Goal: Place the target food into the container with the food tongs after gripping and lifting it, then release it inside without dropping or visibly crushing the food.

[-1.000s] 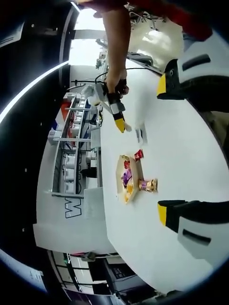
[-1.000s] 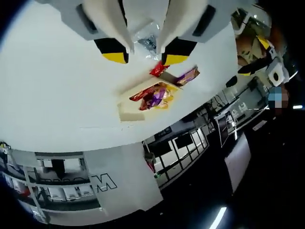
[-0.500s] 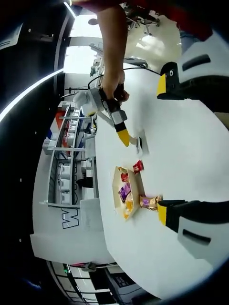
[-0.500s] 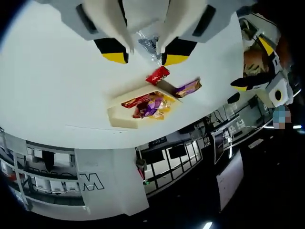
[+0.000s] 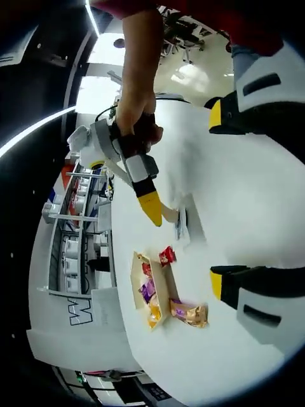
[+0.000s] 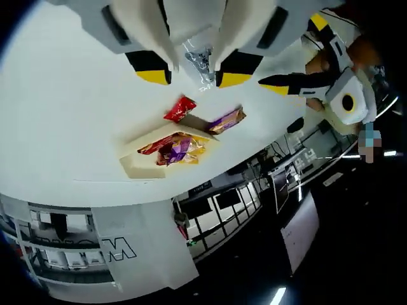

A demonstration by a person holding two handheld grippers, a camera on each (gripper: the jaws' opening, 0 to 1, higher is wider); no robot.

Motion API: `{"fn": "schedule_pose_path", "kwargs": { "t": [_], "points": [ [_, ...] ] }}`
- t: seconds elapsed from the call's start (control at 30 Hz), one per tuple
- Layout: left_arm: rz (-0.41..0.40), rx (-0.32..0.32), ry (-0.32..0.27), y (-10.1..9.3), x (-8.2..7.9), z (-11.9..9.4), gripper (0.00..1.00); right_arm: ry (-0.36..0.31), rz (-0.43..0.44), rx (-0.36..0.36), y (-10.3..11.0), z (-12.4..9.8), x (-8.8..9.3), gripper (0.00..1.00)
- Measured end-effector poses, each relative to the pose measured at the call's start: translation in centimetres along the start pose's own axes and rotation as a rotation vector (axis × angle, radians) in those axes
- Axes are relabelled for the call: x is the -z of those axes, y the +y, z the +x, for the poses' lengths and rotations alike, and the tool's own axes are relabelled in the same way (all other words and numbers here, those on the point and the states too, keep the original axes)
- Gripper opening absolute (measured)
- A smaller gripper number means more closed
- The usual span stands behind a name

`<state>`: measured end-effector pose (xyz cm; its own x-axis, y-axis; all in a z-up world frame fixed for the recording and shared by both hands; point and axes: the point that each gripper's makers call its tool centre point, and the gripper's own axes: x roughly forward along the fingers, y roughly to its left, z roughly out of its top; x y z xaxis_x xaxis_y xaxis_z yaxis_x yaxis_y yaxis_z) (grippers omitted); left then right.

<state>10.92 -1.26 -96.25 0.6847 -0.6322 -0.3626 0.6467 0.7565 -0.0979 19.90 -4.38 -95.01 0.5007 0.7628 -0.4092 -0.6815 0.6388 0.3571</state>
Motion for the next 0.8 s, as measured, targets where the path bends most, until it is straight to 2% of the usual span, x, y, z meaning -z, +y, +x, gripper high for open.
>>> {"fn": "schedule_pose_path", "kwargs": {
  "t": [0.13, 0.27, 0.43, 0.5, 0.6, 0.7, 0.8],
  "points": [
    [-0.013, 0.032, 0.024, -0.8, 0.6, 1.1, 0.82, 0.007, 0.018, -0.012, 0.7, 0.0, 0.3, 0.23],
    [-0.011, 0.053, 0.018, -1.3, 0.4, 1.9, 0.82, 0.017, 0.021, -0.038, 1.6, 0.2, 0.7, 0.23],
    [-0.022, 0.070, -0.006, -1.5, -0.6, 2.2, 0.81, 0.030, 0.075, -0.086, 3.1, 0.4, 1.3, 0.23],
    [-0.023, 0.065, -0.006, -1.4, -1.2, 2.0, 0.82, 0.032, 0.065, -0.100, 3.6, 0.5, 1.3, 0.23],
    [-0.009, 0.062, -0.023, -1.2, -2.0, 1.7, 0.82, 0.066, 0.094, -0.153, 4.9, 0.8, 2.0, 0.23],
    [0.007, 0.057, -0.014, -1.1, -2.0, 1.7, 0.84, 0.055, 0.062, -0.165, 5.6, 1.2, 1.9, 0.23],
    [0.032, 0.062, -0.023, -1.6, -2.5, 1.5, 0.86, 0.055, 0.092, -0.197, 6.4, 1.7, 1.8, 0.24]
  ]
}}
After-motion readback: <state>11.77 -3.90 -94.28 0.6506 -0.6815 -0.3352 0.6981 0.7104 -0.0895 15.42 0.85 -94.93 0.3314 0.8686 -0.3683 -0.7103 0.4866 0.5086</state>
